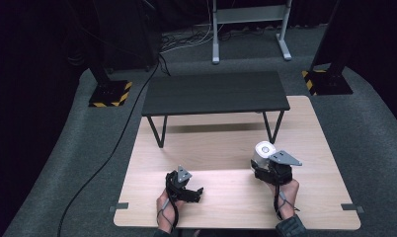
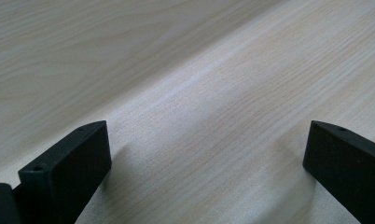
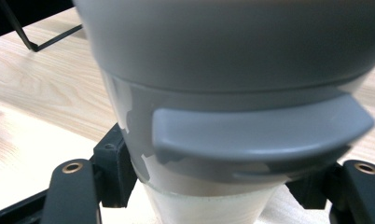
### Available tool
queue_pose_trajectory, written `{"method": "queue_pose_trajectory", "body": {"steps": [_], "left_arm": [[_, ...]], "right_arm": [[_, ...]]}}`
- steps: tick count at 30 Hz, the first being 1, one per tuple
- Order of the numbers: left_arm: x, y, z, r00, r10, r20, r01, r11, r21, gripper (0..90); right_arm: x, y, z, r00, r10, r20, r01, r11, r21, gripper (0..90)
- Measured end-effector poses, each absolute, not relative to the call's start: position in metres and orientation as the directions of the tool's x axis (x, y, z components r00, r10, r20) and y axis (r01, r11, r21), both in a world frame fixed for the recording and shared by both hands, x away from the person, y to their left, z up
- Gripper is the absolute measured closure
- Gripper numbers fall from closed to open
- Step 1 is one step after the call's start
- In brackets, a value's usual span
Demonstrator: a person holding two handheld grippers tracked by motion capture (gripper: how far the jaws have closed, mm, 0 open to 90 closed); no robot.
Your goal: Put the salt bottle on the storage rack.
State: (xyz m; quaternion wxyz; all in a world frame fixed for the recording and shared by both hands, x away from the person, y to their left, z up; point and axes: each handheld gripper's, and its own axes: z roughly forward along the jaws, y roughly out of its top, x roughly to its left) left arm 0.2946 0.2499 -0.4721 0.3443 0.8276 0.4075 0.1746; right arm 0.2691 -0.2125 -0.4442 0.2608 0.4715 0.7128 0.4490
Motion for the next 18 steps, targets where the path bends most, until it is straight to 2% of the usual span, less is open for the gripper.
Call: {"method": "queue_pose_trajectory", "body": {"steps": [18], "left_arm": [[0.295,0.250,-0.472,0.609,0.793,0.008,0.554,-0.432,0.712,0.2]], "right_arm": [[0.280,-0.215,-0.406,-0.446,0.895,0.022,0.436,0.196,0.879,29.3]]}}
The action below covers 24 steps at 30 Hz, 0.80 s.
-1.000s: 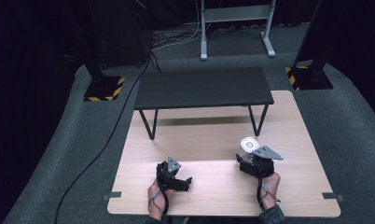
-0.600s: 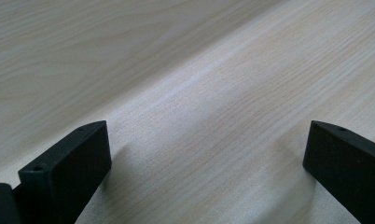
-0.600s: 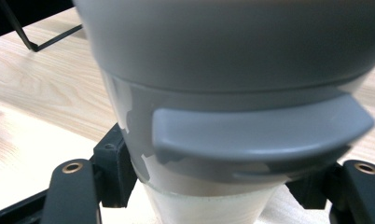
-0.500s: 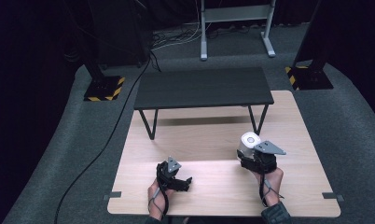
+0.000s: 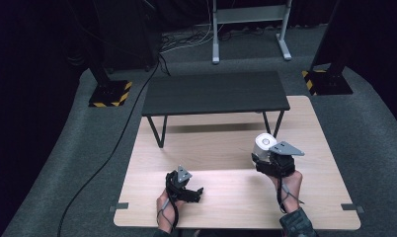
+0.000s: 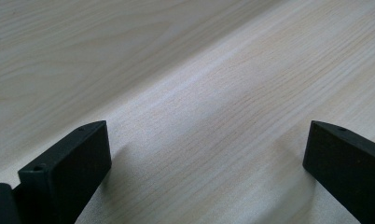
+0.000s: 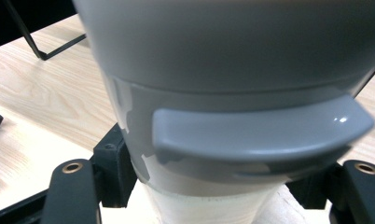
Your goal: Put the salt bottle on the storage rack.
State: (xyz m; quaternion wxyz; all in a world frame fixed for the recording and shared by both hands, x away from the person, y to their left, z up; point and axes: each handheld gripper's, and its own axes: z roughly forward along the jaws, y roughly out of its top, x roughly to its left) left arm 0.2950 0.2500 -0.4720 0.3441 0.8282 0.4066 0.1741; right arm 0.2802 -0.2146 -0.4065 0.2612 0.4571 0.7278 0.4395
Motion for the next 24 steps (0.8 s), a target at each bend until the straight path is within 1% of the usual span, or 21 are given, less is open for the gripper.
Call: {"method": "queue_pose_trajectory", "body": {"steps": [7,24], "left_arm": [[0.296,0.250,-0.472,0.613,0.790,0.012,0.551,-0.438,0.710,0.2],[0.296,0.250,-0.472,0.616,0.788,0.010,0.550,-0.439,0.710,0.2]], "right_arm": [[0.286,-0.215,-0.395,-0.447,0.894,0.020,0.435,0.197,0.879,29.3],[0.306,-0.211,-0.366,-0.472,0.881,-0.013,0.434,0.246,0.867,29.4]]}}
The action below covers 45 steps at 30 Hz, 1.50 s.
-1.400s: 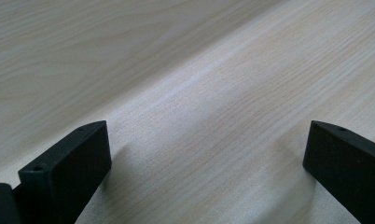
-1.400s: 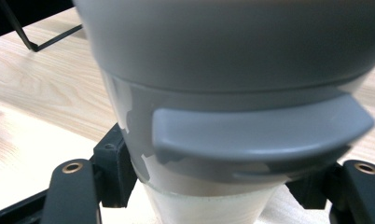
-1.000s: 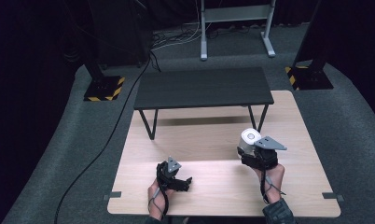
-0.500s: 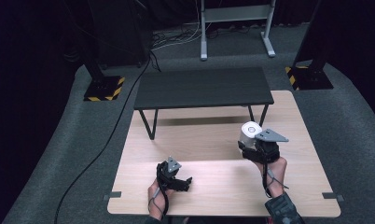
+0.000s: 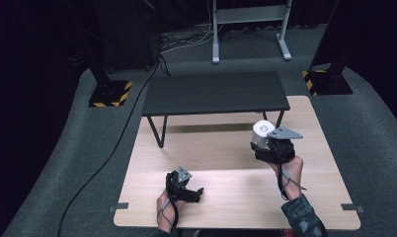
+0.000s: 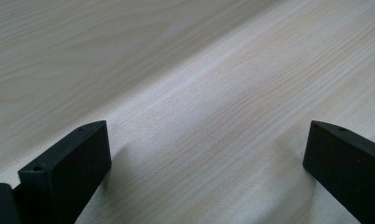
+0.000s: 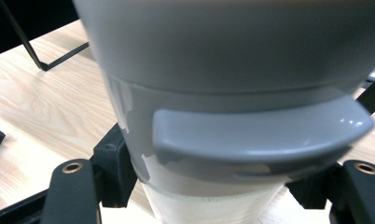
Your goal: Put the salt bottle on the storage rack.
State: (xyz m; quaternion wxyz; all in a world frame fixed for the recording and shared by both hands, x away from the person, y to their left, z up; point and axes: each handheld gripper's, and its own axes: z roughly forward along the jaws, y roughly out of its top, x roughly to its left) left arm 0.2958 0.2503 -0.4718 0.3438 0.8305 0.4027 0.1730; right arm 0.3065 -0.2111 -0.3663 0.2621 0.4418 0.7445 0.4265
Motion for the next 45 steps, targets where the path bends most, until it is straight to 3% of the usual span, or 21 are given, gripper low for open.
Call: {"method": "queue_pose_trajectory", "body": {"steps": [45], "left_arm": [[0.295,0.250,-0.471,0.624,0.781,0.019,0.542,-0.450,0.710,0.2]], "right_arm": [[0.354,-0.211,-0.287,-0.528,0.849,-0.007,0.426,0.272,0.863,29.4]]}}
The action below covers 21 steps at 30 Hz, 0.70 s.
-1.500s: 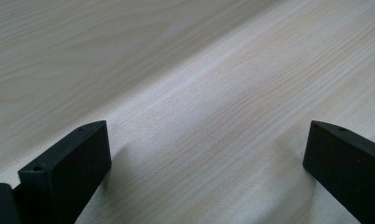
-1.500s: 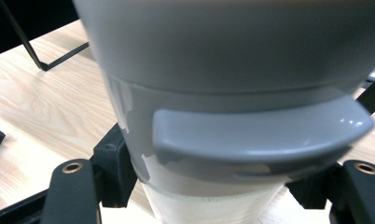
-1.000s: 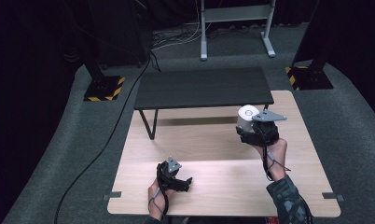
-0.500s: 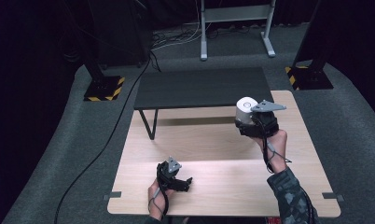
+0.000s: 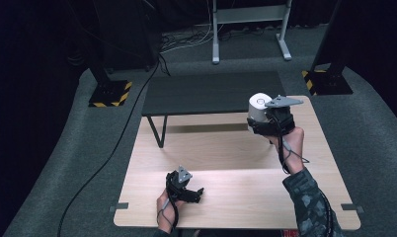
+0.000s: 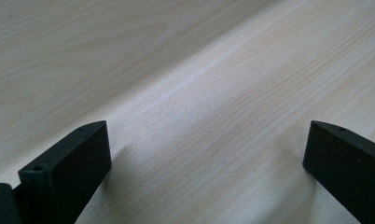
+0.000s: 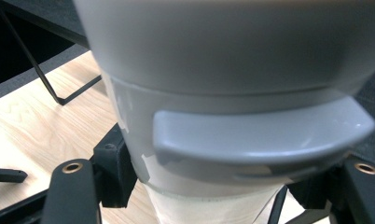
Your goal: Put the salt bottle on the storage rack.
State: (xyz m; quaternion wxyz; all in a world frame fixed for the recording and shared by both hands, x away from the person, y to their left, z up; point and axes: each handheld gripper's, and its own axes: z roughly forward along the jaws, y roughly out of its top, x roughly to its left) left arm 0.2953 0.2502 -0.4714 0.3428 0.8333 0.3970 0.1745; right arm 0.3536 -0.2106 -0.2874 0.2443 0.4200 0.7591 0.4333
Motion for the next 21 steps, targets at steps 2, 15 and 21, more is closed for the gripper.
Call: {"method": "queue_pose_trajectory", "body": {"steps": [2,15,21], "left_arm": [[0.295,0.250,-0.471,0.624,0.781,0.018,0.542,-0.450,0.710,0.2],[0.296,0.251,-0.471,0.627,0.779,0.016,0.542,-0.451,0.709,0.2],[0.296,0.251,-0.471,0.630,0.777,0.015,0.541,-0.452,0.709,0.2]], "right_arm": [[0.354,-0.210,-0.287,-0.527,0.850,-0.008,0.424,0.271,0.864,29.4],[0.373,-0.211,-0.267,-0.529,0.849,0.010,0.422,0.253,0.870,29.4],[0.382,-0.207,-0.262,-0.530,0.848,0.013,0.425,0.253,0.869,29.4]]}}
